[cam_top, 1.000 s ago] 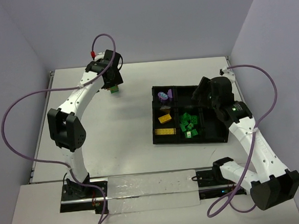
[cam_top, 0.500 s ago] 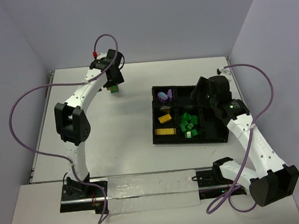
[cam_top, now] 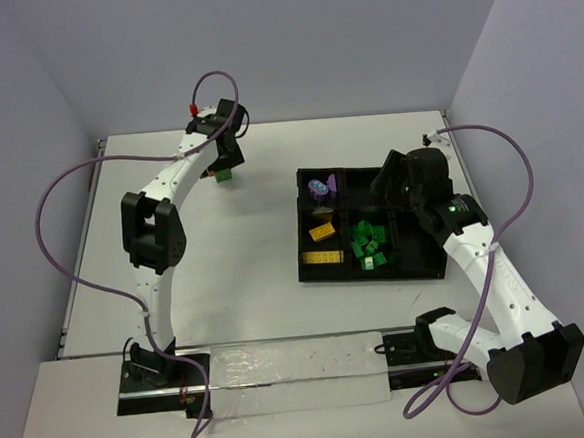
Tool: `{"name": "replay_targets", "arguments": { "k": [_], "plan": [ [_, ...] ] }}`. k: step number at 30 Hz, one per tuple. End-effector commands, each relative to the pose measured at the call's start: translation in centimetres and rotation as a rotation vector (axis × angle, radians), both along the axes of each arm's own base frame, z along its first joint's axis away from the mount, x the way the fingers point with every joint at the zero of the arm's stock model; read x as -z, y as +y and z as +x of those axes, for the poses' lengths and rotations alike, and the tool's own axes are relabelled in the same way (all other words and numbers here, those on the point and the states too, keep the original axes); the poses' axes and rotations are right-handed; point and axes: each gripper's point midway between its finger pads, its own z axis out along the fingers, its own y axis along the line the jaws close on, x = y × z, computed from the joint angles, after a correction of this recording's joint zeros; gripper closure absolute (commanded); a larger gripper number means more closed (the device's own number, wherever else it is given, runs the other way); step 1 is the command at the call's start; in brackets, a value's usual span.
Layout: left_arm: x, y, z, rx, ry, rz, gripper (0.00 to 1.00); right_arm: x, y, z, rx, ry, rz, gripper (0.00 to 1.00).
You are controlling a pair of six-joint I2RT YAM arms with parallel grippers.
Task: Sort the legos into containers by color
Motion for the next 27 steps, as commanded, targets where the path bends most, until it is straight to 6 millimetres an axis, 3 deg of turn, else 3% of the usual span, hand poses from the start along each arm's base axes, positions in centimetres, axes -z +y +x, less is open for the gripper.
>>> {"name": "replay_targets", "arguments": {
  "k": [1,8,27],
  "plan": [
    [-1.8,-0.4,2.0,-0.001,-0.077,-0.033,0.22,-2.0,0.2,0.3,0.002,-0.07,0.019,0.11],
    [-1.2,-0.3,3.0,0.019,-0.079,-0.039,0.31,-2.1,0.1,0.3,0.002,-0.075,0.016,0.11],
    [0.6,0.0,4.2,0.026,-0.06,-0.027,0.39,-2.0,-0.1,0.0,0.01,-0.073,0.008,0.11]
  ]
}}
